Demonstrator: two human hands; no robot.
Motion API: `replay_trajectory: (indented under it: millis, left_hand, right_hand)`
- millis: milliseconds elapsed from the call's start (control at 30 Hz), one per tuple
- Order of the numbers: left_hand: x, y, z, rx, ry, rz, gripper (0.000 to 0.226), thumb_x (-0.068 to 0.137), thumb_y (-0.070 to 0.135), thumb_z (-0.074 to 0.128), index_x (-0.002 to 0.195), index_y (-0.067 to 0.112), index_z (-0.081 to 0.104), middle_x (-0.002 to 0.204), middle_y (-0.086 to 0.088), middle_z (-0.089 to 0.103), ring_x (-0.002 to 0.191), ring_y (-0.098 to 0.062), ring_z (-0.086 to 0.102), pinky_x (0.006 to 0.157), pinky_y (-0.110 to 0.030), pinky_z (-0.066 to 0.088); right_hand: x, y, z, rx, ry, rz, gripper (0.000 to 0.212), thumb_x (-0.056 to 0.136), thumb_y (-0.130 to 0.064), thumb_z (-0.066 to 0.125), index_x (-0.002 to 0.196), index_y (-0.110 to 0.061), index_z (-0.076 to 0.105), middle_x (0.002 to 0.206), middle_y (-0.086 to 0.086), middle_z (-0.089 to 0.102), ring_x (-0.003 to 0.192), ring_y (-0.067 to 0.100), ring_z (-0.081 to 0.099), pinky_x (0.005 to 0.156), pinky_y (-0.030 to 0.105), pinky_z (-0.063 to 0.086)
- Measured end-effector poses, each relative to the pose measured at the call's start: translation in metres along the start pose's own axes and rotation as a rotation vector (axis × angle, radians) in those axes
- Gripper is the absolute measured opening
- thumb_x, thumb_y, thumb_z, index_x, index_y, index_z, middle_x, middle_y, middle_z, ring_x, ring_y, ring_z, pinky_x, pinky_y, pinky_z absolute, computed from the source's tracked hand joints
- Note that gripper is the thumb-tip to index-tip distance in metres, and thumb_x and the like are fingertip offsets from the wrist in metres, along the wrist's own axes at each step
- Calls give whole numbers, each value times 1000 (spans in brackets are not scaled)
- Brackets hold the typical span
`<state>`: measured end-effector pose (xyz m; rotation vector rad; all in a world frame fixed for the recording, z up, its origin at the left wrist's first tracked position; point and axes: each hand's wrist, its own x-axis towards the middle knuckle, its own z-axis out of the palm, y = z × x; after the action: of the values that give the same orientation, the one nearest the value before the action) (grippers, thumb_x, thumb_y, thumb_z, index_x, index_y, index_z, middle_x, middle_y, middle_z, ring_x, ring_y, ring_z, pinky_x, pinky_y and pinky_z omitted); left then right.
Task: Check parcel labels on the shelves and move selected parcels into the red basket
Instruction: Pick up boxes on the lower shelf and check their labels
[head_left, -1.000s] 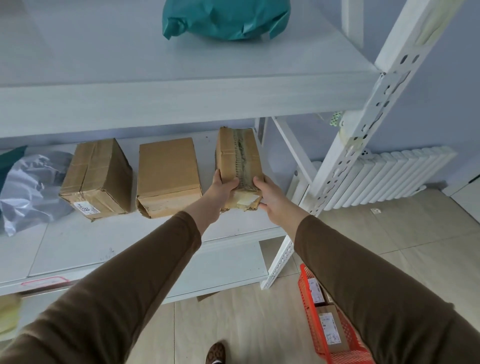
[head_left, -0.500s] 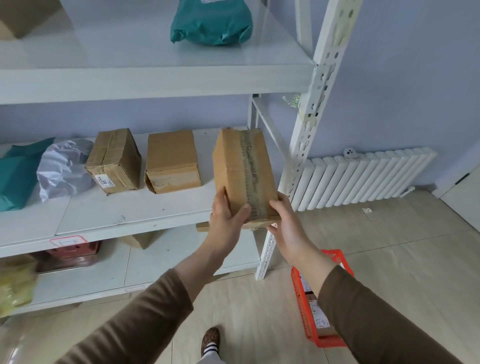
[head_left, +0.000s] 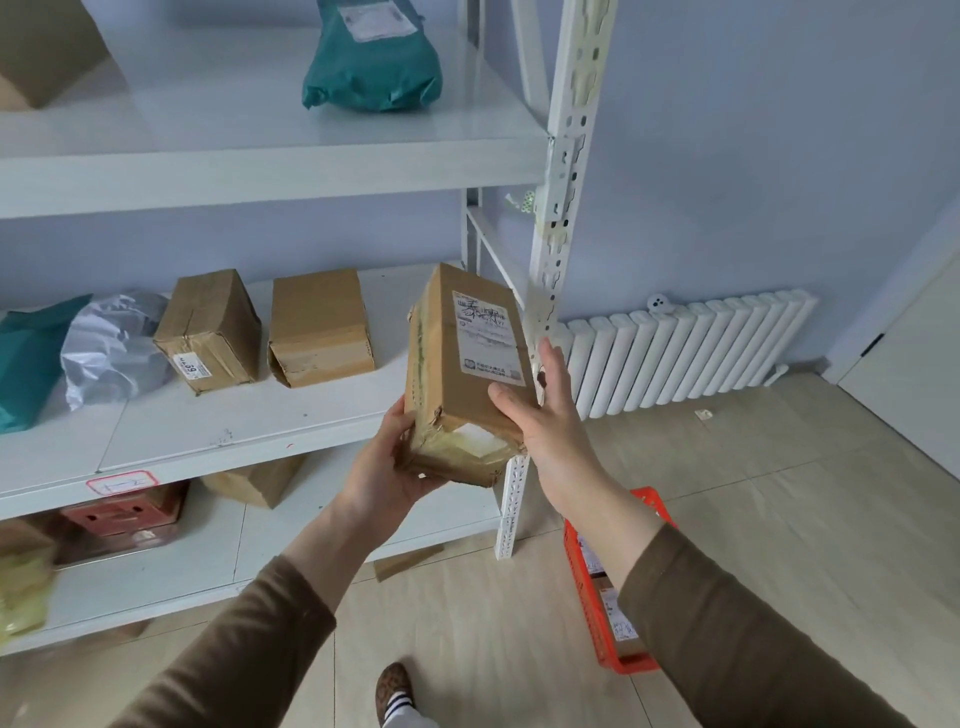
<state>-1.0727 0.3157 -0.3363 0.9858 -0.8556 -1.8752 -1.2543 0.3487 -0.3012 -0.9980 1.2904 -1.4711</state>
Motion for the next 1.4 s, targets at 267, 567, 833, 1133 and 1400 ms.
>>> replay_trajectory:
  millis: [267, 567, 833, 1133, 1400]
  left_hand:
    - [-12, -3, -12, 156, -142, 94, 47, 109, 20, 32, 153, 30, 46, 142, 1, 66, 123, -18, 66, 101, -39, 57]
    - [0, 11, -11, 41, -102, 30, 80, 94, 76, 17, 142, 28, 59, 141, -7, 66, 129, -27, 64, 103, -48, 52]
    - [2, 18, -12, 202, -121, 165, 49, 102, 55, 47, 139, 28, 61, 139, -6, 68, 126, -25, 66, 108, -48, 52]
    - [29, 9, -29, 310, -103, 177, 80, 89, 30, 78, 154, 52, 36, 145, 8, 62, 135, -19, 56, 111, -41, 45]
    - [92, 13, -37, 175, 79, -39, 82, 77, 58, 81, 149, 49, 44, 138, 11, 66, 130, -19, 61, 114, -50, 45]
  right_hand:
    - [-20, -4, 15, 112, -119, 135, 65, 83, -11, 82, 137, -37, 55, 122, -12, 74, 113, 7, 69, 96, 31, 54]
    - [-36, 31, 39, -816, 3, -364, 104, 83, -51, 67, 156, -57, -7, 171, -5, 5, 155, 22, 15, 123, 52, 23]
    - [-13, 37, 34, -382, -56, -223, 94, 87, -39, 72, 161, -43, 14, 162, -9, 37, 149, 12, 36, 119, 48, 36]
    - [28, 41, 23, -193, -139, 23, 58, 99, -6, 62, 143, -35, 38, 129, -13, 63, 101, -23, 59, 76, -2, 43]
    - [71, 79, 29, -71, 1, 254, 63, 88, -34, 78, 141, -32, 44, 137, -1, 61, 121, 14, 63, 102, 36, 51]
